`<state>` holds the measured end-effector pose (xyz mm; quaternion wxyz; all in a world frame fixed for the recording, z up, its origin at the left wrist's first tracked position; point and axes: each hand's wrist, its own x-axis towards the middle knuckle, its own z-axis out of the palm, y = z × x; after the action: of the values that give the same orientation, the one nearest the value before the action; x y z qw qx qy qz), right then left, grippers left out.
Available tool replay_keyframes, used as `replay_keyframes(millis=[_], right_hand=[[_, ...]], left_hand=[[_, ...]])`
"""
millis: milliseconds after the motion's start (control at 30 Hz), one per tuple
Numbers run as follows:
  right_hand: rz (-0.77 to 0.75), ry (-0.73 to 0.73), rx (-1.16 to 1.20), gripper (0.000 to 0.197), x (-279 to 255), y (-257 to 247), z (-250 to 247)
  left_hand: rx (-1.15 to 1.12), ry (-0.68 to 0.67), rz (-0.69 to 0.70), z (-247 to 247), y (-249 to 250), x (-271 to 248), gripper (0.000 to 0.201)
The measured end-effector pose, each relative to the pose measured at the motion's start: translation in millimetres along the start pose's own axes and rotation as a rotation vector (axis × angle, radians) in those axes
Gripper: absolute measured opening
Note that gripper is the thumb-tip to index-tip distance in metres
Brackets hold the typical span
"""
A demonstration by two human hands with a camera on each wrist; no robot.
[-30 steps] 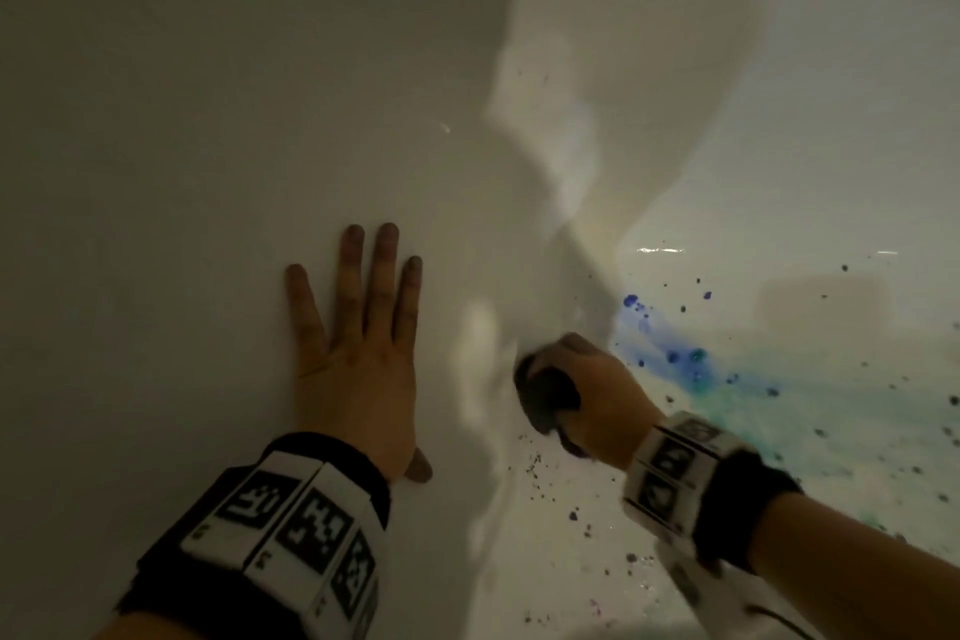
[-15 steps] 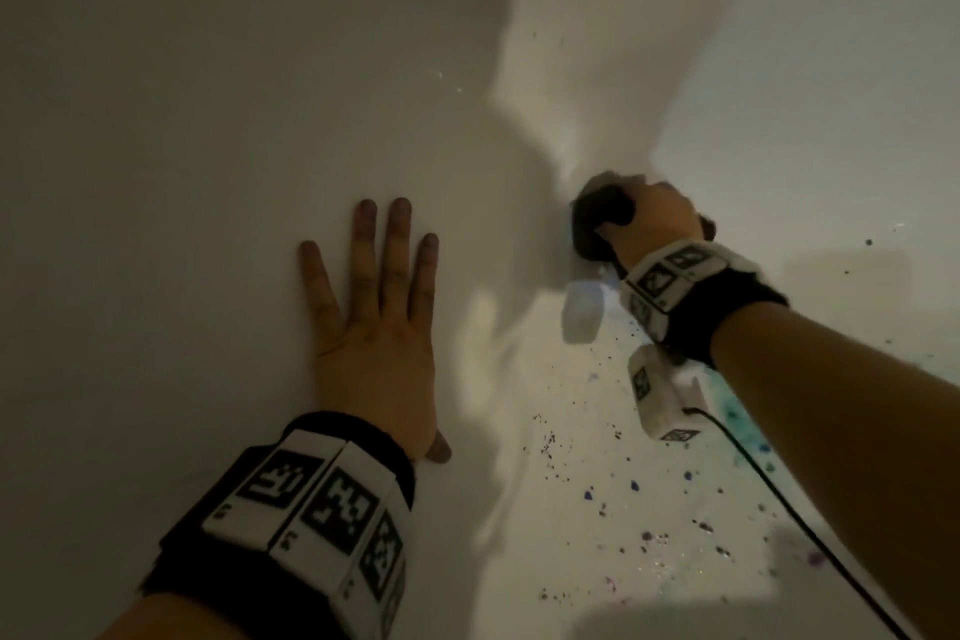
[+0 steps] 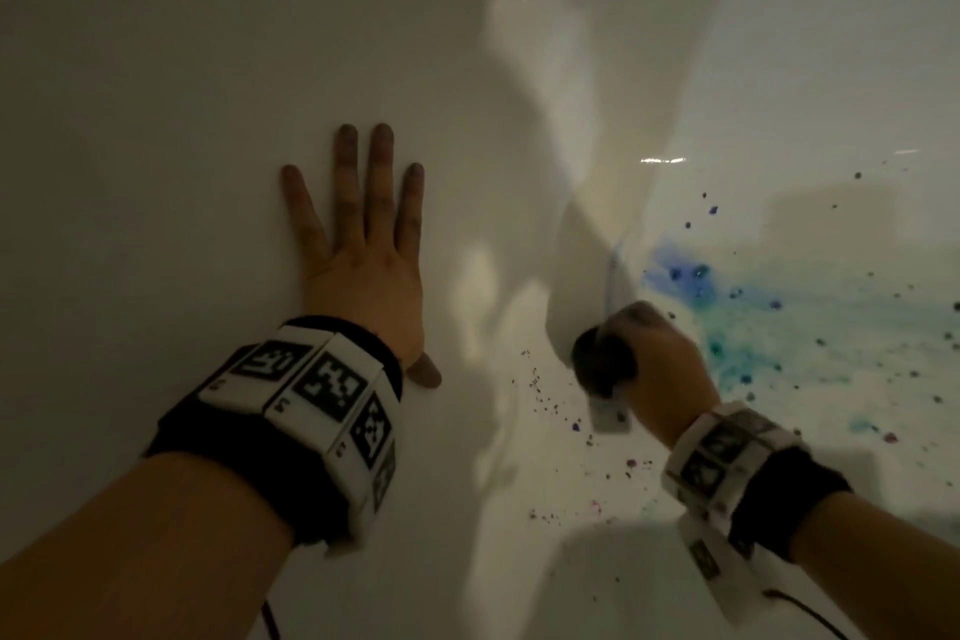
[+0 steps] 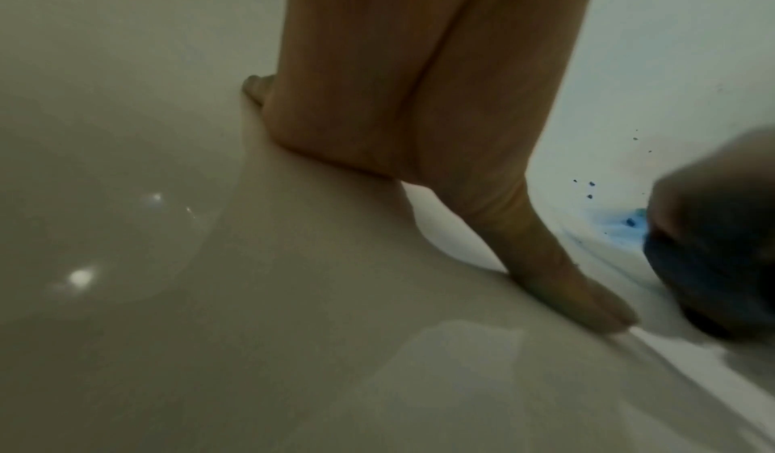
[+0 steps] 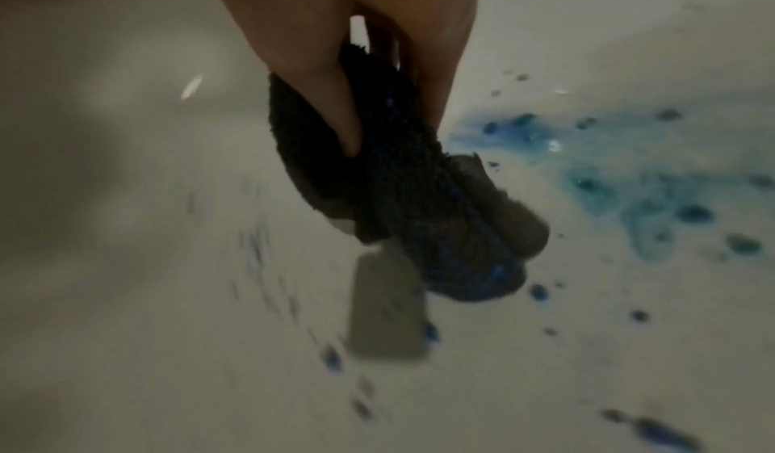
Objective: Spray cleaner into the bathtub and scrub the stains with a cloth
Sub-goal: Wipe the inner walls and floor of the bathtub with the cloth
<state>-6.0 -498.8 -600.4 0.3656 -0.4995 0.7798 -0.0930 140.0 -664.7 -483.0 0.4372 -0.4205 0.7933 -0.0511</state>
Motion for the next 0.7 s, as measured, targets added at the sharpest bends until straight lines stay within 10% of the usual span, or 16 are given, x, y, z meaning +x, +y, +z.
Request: replay_keyframes(millis=[100,233,433,600,700], right_hand=[[0.28,0.335,0.342,0.011,21.5,1.3,-31.5],[0.091,0.285,0.56,0.011,41.6,-51.1,-28.7],[-0.249,0.059,0.24,0.054,-18.2,-50.3,51.5],[-0.508,-0.617,-0.248,0.049,-62.7,-18.1,50.9],[-0.427,-0.41,-0.111,0.032,-62.1,-7.7,34.4]], left_hand=[[0.002,0.013,-0.001,2.3,0.7,1.3,0.161],[-0.004,0.006,-0.006,1.3,1.8,1.5,0.161],[-0.003,-0.006,-0.019,-0.1,4.1,2.0,0.16],[0.009,-0.028,-0.026,-2.7,4.5,2.1,0.162],[0.024,-0.04,-0.023,-5.1,3.7,1.6,0.162]])
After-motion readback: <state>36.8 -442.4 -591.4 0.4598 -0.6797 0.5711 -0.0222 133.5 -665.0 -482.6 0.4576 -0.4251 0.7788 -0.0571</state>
